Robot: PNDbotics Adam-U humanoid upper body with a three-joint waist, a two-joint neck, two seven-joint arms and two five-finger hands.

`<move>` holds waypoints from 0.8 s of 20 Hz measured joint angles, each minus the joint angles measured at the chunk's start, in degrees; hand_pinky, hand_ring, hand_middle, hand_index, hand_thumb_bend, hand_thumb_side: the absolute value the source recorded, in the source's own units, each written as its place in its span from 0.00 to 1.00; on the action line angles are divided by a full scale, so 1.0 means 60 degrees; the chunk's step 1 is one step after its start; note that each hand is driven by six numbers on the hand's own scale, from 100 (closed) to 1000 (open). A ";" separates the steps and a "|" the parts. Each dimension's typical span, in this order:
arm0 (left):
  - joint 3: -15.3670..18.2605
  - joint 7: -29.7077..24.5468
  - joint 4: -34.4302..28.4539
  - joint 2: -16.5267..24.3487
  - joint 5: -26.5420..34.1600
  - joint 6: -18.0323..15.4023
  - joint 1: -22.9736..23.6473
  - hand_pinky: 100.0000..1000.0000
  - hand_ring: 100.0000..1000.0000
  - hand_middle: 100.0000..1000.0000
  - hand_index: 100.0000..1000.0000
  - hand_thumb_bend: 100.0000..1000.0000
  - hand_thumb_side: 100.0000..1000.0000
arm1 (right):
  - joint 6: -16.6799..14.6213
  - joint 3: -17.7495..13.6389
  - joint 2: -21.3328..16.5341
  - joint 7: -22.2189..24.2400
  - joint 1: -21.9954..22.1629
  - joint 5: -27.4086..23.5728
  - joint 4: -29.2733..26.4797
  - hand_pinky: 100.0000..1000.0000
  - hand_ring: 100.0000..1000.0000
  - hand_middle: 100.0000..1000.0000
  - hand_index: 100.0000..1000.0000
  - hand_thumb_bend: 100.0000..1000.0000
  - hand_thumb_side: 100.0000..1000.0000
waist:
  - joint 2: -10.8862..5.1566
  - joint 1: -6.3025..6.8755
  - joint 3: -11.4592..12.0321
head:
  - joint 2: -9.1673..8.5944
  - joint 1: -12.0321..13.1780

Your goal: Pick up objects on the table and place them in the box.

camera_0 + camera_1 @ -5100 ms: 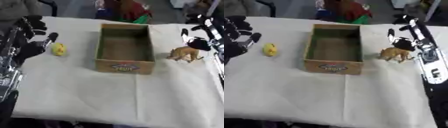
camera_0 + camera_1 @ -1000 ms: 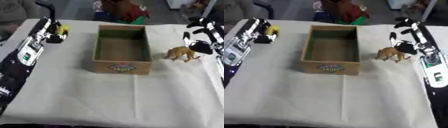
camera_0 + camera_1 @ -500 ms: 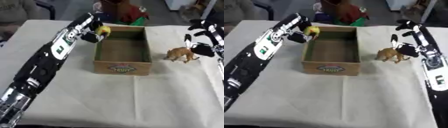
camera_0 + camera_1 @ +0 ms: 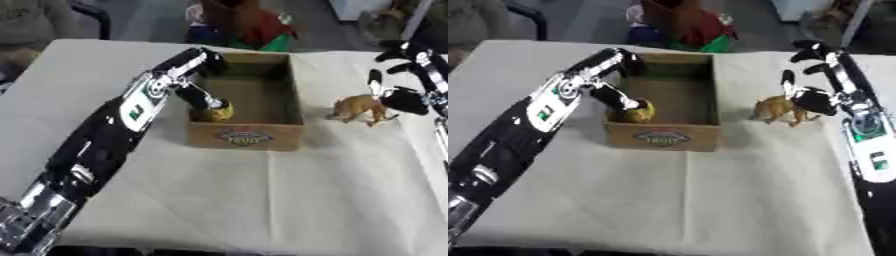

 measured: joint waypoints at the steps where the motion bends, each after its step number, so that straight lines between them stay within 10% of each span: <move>1: 0.0013 -0.0045 -0.0202 0.0019 0.0225 -0.0068 0.0076 0.72 0.72 0.63 0.77 0.64 0.05 | 0.0000 -0.0001 -0.0004 0.0000 -0.0001 0.0001 0.0042 0.69 0.83 0.64 0.86 0.00 0.00 | 0.0000 -0.0001 0.0022 | 0.0000 -0.0006; 12: 0.1375 0.1345 -0.4016 0.1245 0.3549 0.0558 0.2064 0.67 0.66 0.56 0.72 0.35 0.00 | -0.0683 0.0056 -0.1188 0.0220 -0.0708 0.1008 0.2078 0.73 0.88 0.75 0.90 0.06 0.00 | -0.0003 -0.0105 0.0278 | 0.0000 -0.0336; 16: 0.1947 0.1992 -0.4966 0.1612 0.4161 0.0953 0.3012 0.67 0.66 0.55 0.72 0.42 0.00 | -0.1044 0.0056 -0.1555 0.0426 -0.0889 0.1643 0.2957 0.77 0.92 0.80 0.92 0.15 0.00 | -0.0024 -0.0123 0.0319 | 0.0000 -0.0417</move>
